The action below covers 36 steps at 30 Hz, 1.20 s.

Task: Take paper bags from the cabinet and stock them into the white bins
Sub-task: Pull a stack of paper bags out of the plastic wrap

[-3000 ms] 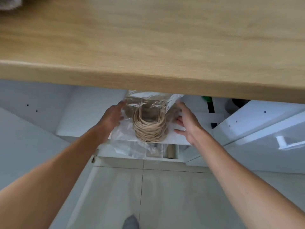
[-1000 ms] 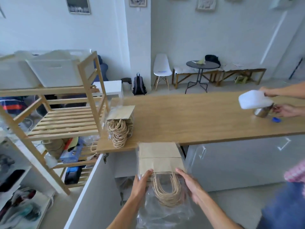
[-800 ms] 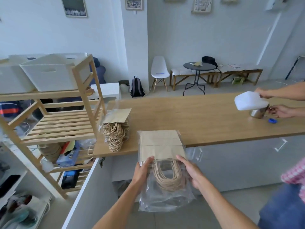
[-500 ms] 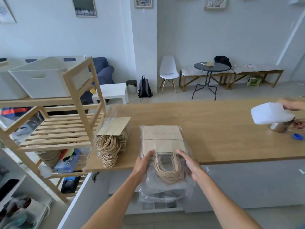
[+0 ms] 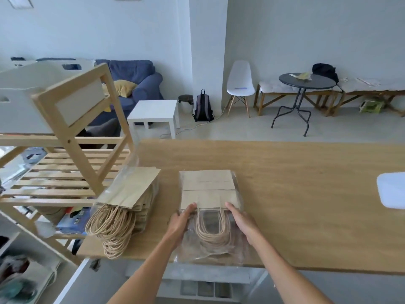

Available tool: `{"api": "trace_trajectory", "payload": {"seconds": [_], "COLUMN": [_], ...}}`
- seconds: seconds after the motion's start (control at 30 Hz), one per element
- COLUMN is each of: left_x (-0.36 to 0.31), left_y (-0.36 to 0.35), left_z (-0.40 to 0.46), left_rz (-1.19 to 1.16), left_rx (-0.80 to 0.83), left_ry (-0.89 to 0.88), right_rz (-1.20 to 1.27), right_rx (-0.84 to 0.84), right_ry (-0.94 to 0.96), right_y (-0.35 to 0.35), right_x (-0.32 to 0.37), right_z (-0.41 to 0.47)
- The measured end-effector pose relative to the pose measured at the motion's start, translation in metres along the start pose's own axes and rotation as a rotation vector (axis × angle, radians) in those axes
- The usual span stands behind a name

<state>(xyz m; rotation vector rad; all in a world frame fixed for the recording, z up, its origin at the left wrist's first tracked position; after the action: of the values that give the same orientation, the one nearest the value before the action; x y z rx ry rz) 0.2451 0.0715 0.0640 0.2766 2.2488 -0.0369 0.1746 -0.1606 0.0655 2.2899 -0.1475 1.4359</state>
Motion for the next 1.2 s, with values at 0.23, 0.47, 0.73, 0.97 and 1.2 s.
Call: {"api": "trace_trajectory", "payload": {"seconds": [0.23,0.47,0.73,0.97,1.2], "left_x": [-0.014,0.000,-0.038,-0.046,-0.039], "left_y": [0.025,0.047,0.023,0.010,0.015], "left_z": [0.009,0.079,0.039,0.044,0.051], "left_rz": [0.169,0.203,0.155,0.107,0.051], "left_rx": [-0.028,-0.043,0.014,0.032,0.042], "left_ry": [0.072,0.070,0.059,0.031,0.067], "right_rz": [-0.083,0.278,0.085,0.122,0.118], "right_rx": [0.035,-0.049,0.165,0.154,0.176], "right_ry": [0.107,0.022,-0.044,-0.129,-0.195], "right_y": [0.017,0.044,0.012,0.000,-0.005], "right_x": [0.028,0.038,0.049,0.047,0.073], "right_z": [-0.008,0.036,0.054,0.057,0.047]}}
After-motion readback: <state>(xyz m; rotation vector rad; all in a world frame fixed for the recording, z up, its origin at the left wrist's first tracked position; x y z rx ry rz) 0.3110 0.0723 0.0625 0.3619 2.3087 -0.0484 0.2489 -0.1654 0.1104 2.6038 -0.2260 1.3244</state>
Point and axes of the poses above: each hand's wrist, its own z-axis towards the middle knuckle, its own y-axis out of the back of the hand, x = y × z, the point moved 9 cm from there along z, towards the middle knuckle, and after that the axes turned 12 degrees about y, right-handed, at the moved point
